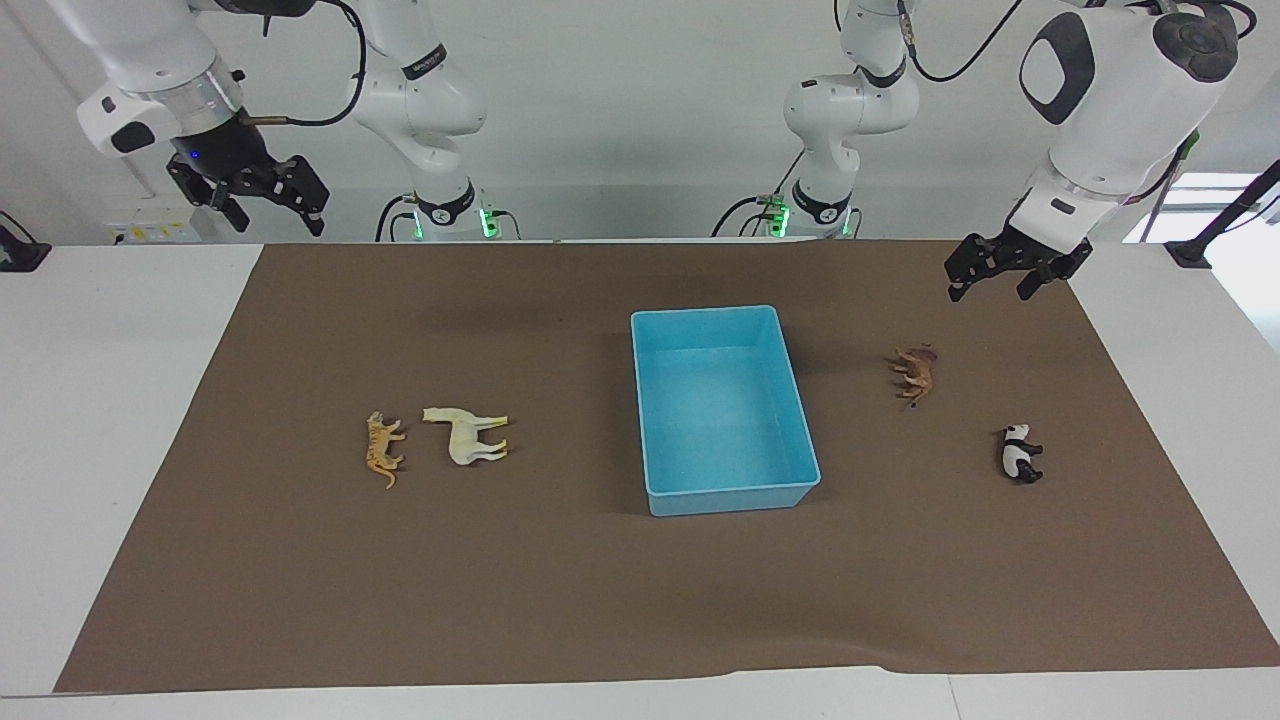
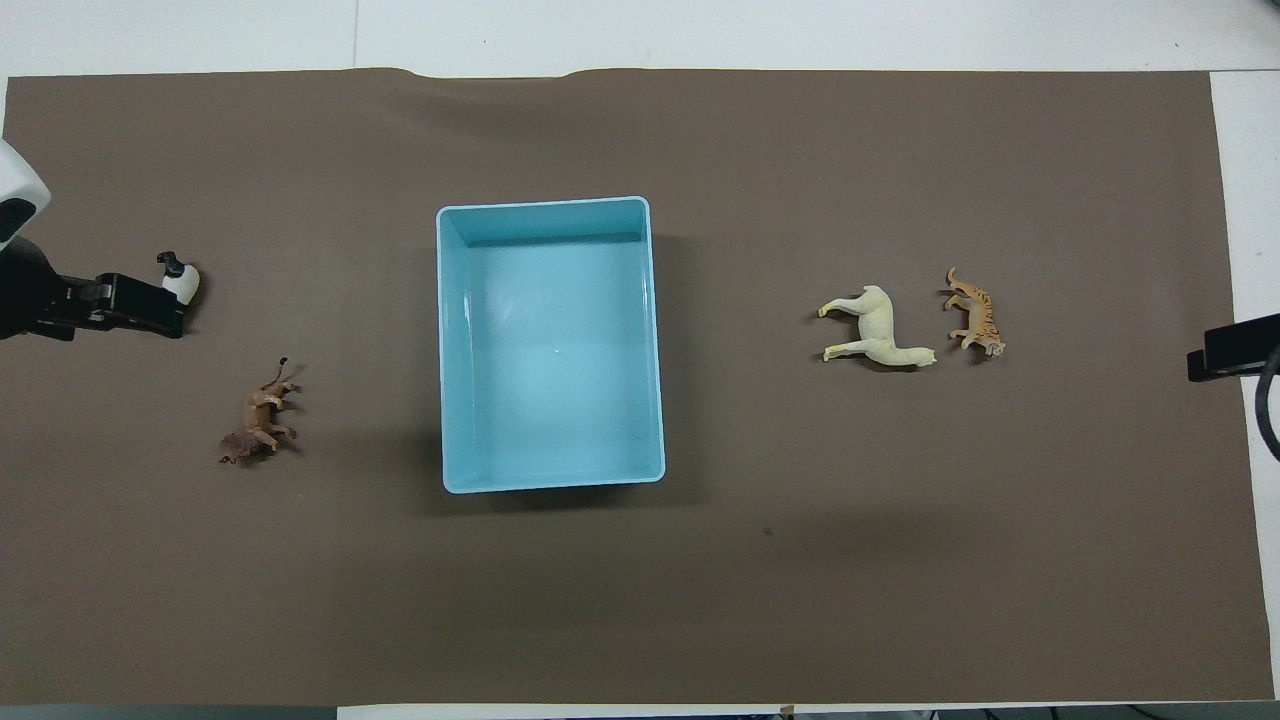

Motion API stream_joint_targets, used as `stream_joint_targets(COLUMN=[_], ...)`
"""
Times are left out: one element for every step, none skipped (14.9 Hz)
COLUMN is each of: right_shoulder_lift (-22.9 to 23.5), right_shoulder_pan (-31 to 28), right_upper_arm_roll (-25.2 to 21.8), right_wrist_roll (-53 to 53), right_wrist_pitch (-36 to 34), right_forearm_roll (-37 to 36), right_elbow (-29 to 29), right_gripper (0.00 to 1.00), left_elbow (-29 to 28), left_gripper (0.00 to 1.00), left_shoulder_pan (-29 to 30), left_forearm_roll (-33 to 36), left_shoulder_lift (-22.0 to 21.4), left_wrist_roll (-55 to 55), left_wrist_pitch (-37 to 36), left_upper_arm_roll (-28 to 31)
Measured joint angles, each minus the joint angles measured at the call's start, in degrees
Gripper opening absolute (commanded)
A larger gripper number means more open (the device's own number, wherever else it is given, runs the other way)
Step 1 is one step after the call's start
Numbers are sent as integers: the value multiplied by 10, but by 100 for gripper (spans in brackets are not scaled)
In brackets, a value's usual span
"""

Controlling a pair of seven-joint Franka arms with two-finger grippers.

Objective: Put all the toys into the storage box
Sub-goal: 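Move the left gripper to the horse while the right gripper reaches the llama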

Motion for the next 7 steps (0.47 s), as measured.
stream_joint_targets(right_shoulder_lift=[0,0,0,0,0,0,0], right_shoulder_pan=[0,0,0,0,1,4,10], right_upper_arm_roll=[0,0,0,0,0,0,0], right_wrist_roll=[0,0,0,0,-1,-1,-1], right_wrist_pitch=[0,0,0,0,1,4,16], right_forearm_roll=[0,0,0,0,0,0,0], right_elbow=[0,0,0,0,0,-1,-3], right_gripper=[100,100,100,100,100,100,100], left_elbow=[0,0,0,0,0,-1,-4], left_gripper=[100,100,100,100,100,100,100], left_shoulder_pan=[0,0,0,0,0,0,0], left_forearm_roll=[0,0,0,0,0,0,0], left_shoulder_lift=[0,0,0,0,0,0,0], left_wrist_roll=[0,0,0,0,0,0,-2], left_wrist_pitch=[0,0,0,0,0,0,3], left_upper_arm_roll=[-1,-1,-1,-1,0,0,0])
